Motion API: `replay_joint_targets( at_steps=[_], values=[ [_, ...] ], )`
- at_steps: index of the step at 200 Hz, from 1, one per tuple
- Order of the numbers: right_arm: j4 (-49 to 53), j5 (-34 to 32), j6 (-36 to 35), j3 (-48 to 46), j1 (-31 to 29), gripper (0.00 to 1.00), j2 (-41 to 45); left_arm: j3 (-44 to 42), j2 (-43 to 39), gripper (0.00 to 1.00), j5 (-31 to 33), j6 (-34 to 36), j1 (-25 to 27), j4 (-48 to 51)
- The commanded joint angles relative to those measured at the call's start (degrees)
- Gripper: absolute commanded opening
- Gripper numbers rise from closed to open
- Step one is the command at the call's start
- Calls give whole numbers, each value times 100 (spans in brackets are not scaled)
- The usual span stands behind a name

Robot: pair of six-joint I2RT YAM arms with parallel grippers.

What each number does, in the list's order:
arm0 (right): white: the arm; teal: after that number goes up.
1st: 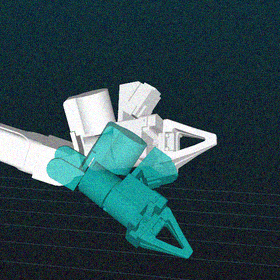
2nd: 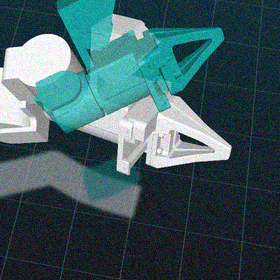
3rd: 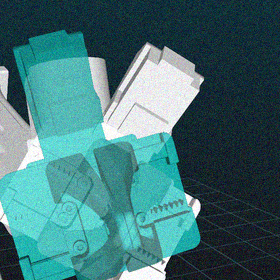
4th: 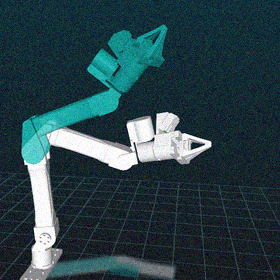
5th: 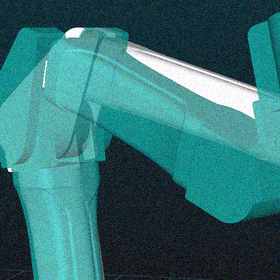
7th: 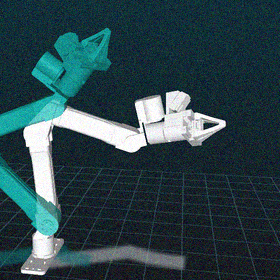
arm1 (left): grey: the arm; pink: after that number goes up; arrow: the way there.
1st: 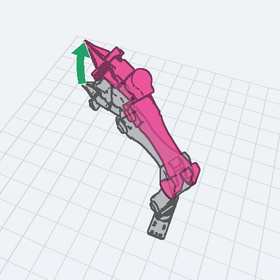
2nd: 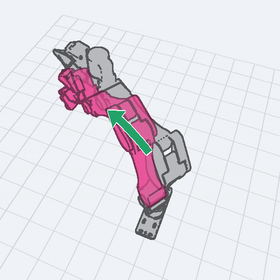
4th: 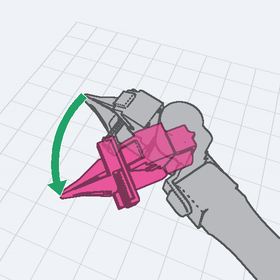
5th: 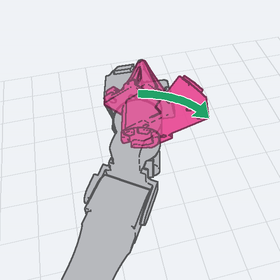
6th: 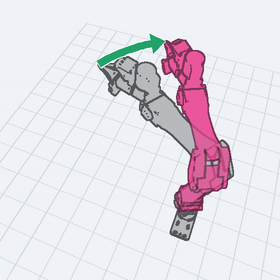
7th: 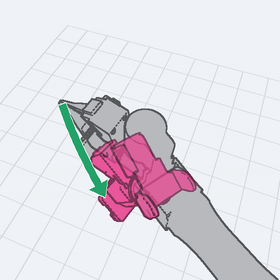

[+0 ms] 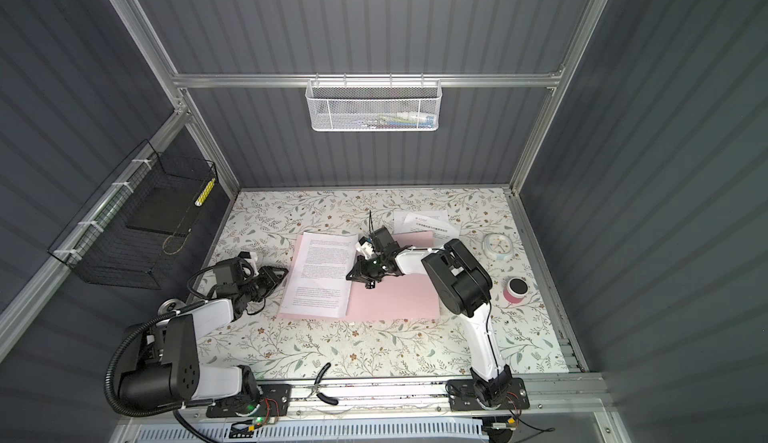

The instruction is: Put the files into the folder

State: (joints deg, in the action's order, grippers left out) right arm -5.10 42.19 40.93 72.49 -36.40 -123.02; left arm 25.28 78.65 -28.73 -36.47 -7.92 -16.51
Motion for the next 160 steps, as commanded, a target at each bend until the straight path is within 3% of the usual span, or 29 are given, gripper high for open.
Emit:
replay_joint_targets(
  at_steps=[1, 20, 33, 69, 103, 160],
  values=[
    [-2, 108, -18, 102, 28, 0, 169, 109, 132, 32, -73, 49, 45, -73],
    [-137, 187, 96, 89, 25, 0, 115, 188, 306, 33, 6, 70, 45, 62],
    [-198, 212, 152, 84, 28, 0, 64, 275, 388, 37, 282, 152, 45, 357],
    [-692, 378, 321, -115, 63, 0, -90, 327, 623, 50, 218, 121, 45, 166],
    [-1454, 659, 683, -397, 158, 0, -216, 322, 647, 54, 239, 140, 41, 59],
    [-1666, 937, 796, -407, 268, 0, -451, 356, 762, 58, 159, 175, 45, -25]
  ],
)
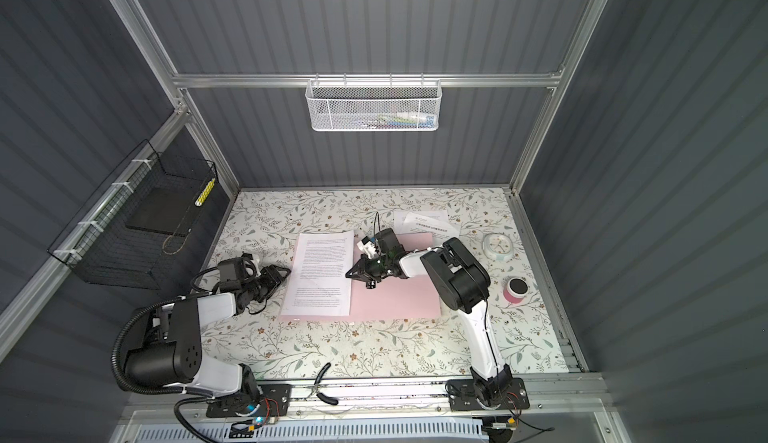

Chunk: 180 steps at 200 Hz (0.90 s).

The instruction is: Put the files into the folder

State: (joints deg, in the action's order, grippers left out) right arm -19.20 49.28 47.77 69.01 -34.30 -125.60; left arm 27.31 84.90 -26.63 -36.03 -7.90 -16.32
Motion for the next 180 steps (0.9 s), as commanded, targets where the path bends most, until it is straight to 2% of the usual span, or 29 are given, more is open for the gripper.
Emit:
replay_joint_targets(
  at_steps=[1, 46, 95, 114, 151, 180],
  values=[
    [-258, 230, 115, -57, 61, 0, -197, 152, 143, 58, -56, 131, 34, -46],
    [-507, 341, 271, -155, 90, 0, -316, 92, 433, 56, -366, -20, 43, -523],
    [-679, 372, 398, -196, 99, 0, -412, -145, 894, 34, -1068, -573, 37, -1866],
    [-708, 385, 429, -195, 103, 0, -435, -208, 1081, 30, -1269, -770, 38, -2312],
    [-586, 401, 382, -144, 84, 0, -448, -253, 1214, 31, -1474, -931, 34, -2710],
    [-244, 341, 225, -36, 43, 0, -399, -231, 1050, 38, -1425, -774, 37, -2438]
  ],
)
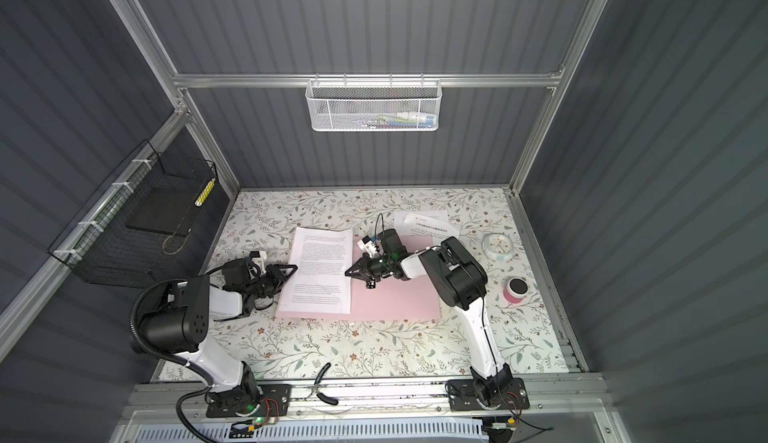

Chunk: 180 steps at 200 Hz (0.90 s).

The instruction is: Put the files into the folder

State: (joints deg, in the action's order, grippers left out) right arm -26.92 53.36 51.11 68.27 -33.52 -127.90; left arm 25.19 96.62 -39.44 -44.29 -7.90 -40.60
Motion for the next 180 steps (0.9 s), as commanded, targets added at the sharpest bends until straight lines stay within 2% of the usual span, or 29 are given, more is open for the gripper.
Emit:
replay_joint_targets(
  at_steps=[1, 72, 121, 180],
  values=[
    [550, -70, -119, 51, -34, 0, -163, -17, -128, 38, -144, 61, 40, 4],
    [1024, -185, -401, 231, -199, 0, -72, 12, -60, 40, -144, 88, 43, -1],
    [1267, -447, -629, 43, -174, 0, 272, 39, -81, 40, -160, 94, 39, 19],
    [1277, -450, -737, -87, -160, 0, 485, 21, -115, 43, -160, 115, 42, 61]
  ],
)
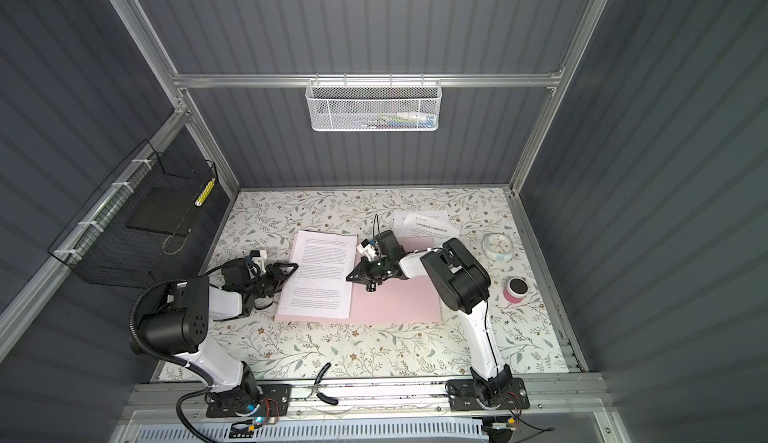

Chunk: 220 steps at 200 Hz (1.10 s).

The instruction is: Put the files into the folder

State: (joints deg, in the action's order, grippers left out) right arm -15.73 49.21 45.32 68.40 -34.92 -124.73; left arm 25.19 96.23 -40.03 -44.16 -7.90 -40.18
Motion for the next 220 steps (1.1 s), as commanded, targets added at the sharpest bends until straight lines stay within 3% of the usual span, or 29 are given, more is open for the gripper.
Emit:
replay_joint_targets(
  at_steps=[1, 125, 220],
  values=[
    [158, -35, -156, -99, -18, 0, 168, 21, -76, 43, -101, 106, 43, 19],
    [447, 40, -470, -78, 38, 0, 382, 38, -95, 46, -84, 162, 43, 81],
    [297, -164, -321, 76, 99, 0, 590, 105, 5, 46, -82, 197, 95, 116]
  ],
)
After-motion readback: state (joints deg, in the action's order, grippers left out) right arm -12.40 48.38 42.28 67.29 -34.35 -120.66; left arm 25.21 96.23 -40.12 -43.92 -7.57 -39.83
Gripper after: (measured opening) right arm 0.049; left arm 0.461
